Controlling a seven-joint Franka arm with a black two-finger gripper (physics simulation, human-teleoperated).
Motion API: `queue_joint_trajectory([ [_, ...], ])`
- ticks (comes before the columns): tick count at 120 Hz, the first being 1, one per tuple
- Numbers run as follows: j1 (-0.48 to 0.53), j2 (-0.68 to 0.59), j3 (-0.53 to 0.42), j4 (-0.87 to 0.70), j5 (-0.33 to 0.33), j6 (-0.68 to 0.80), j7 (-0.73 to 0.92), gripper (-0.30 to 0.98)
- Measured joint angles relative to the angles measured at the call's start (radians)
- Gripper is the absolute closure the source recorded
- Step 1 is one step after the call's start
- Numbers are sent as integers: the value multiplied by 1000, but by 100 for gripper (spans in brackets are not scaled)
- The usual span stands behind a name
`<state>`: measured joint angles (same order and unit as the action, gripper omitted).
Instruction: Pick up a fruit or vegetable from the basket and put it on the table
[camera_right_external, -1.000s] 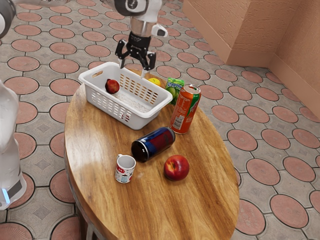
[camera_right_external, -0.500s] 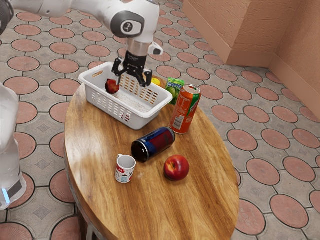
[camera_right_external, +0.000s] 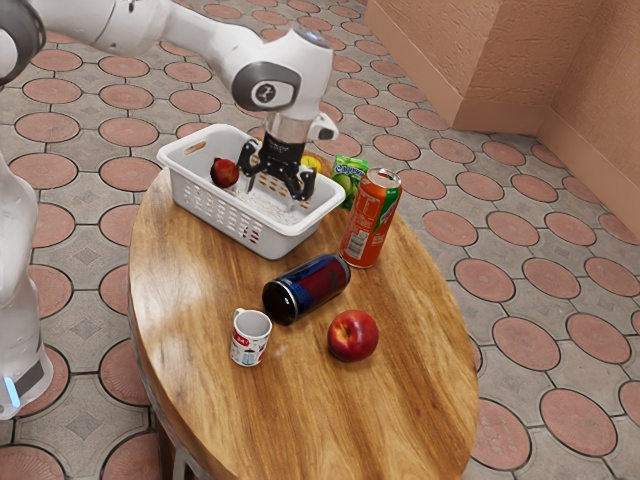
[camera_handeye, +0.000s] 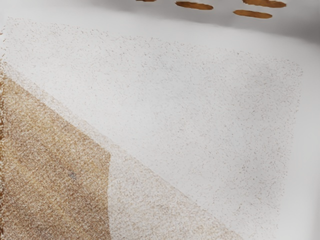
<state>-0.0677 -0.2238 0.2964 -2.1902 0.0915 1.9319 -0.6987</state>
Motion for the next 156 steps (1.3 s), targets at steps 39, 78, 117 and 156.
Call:
queue_joint_trajectory([
  [39, 1, 7, -45, -43, 113, 91, -7, 0],
  [78, 22, -103, -23, -135, 95, 135, -13, 0],
  [117, 24, -145, -44, -196, 95, 181, -36, 0],
  [156, 25, -144, -37, -199, 65, 150, -37, 0],
])
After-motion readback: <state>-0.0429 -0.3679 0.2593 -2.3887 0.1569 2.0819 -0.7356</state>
